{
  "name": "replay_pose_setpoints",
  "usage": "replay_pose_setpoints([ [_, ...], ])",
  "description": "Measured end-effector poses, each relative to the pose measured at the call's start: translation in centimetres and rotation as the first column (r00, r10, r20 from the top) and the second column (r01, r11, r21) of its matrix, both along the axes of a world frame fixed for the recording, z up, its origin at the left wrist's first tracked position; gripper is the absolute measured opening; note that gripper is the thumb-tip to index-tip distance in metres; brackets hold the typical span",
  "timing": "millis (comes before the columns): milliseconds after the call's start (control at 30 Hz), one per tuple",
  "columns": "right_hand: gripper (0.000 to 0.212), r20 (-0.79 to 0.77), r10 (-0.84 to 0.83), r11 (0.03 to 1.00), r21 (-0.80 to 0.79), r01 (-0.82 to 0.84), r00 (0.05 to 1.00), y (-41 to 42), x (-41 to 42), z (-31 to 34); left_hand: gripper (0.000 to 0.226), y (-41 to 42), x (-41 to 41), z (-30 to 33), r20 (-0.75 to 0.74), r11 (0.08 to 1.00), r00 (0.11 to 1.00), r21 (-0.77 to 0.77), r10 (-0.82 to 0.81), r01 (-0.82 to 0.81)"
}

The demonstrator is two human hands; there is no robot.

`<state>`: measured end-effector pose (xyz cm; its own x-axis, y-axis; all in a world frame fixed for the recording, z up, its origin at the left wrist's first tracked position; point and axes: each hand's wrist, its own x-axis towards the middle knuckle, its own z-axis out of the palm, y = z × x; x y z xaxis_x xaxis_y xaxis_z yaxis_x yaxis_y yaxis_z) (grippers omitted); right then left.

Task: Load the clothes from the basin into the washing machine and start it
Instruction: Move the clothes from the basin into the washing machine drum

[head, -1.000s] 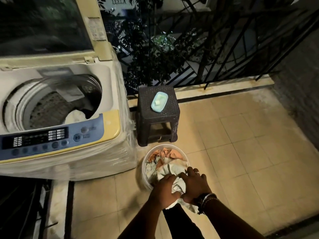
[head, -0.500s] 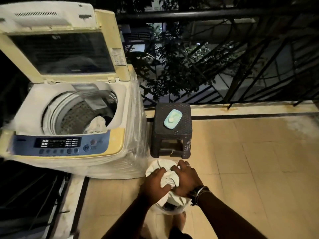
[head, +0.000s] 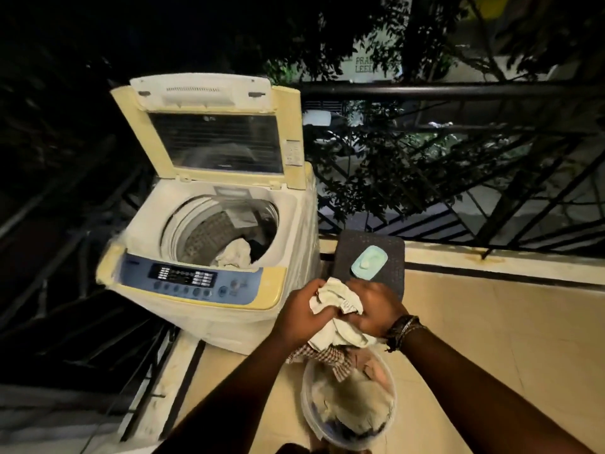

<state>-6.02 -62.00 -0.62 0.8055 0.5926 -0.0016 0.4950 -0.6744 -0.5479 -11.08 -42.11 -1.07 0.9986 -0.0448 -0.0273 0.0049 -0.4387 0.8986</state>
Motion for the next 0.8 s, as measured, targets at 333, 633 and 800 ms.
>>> replay_pose_setpoints([
  [333, 0.055, 0.320, 0.071, 0.983, 0.137, -0.121, 0.945, 16.0, 9.8, 10.6, 0.027, 13.5, 7.6, 10.3, 0.249, 0.944, 0.919, -0.204, 0.305, -0.258],
  [633, 0.074, 0.378, 0.146, 0.986, -0.126, -0.106, 0.914, 34.1, 20.4, 9.1, 0.060, 34.0, 16.7, 8.6, 0.216, 0.913, 0.941, 0.260, 0.262, -0.314],
  [800, 0.064, 0.339, 0.128, 0.962, -0.273, -0.032, 0.932, 38.9, 23.0, 5.6, 0.066, 39.8, 19.5, 5.1, 0.018, 0.960, 0.993, 0.256, 0.116, -0.117],
])
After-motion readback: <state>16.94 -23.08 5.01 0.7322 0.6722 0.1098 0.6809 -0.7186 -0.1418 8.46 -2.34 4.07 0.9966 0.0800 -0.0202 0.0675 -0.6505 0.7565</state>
